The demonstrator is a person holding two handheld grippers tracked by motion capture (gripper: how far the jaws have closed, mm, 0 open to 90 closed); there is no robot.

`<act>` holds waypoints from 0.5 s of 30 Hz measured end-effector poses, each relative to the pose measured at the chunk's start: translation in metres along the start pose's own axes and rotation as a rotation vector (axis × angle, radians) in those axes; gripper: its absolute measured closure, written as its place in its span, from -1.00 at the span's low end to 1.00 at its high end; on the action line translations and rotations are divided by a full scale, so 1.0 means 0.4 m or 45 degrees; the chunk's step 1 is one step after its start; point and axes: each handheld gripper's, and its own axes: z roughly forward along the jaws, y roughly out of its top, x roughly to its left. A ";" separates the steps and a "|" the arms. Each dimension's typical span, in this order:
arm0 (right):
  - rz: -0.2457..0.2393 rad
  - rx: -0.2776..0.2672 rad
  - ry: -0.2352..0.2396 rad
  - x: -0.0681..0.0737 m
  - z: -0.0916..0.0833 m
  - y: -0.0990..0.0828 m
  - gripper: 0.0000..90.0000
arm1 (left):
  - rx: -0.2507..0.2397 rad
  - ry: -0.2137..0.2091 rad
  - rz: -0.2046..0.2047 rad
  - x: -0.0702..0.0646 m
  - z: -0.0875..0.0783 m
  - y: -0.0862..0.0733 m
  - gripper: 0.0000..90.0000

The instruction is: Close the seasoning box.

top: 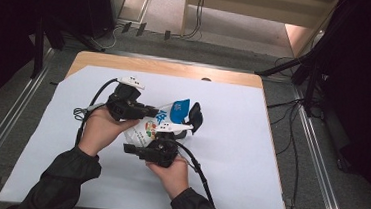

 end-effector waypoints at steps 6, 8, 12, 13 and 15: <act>0.009 -0.003 0.008 -0.002 0.000 0.001 0.54 | 0.003 -0.019 -0.009 -0.001 0.005 0.000 0.91; 0.008 -0.001 0.009 -0.002 -0.001 0.002 0.54 | 0.001 -0.026 -0.016 0.000 0.005 -0.001 0.87; 0.007 -0.001 0.007 -0.003 -0.001 0.002 0.54 | 0.005 -0.048 -0.028 0.004 0.007 -0.003 0.80; 0.007 -0.001 0.008 -0.002 -0.001 0.002 0.54 | 0.002 -0.058 -0.034 0.005 0.007 -0.004 0.78; 0.008 -0.003 0.010 -0.003 -0.001 0.002 0.54 | 0.005 -0.062 -0.042 0.006 0.007 -0.004 0.75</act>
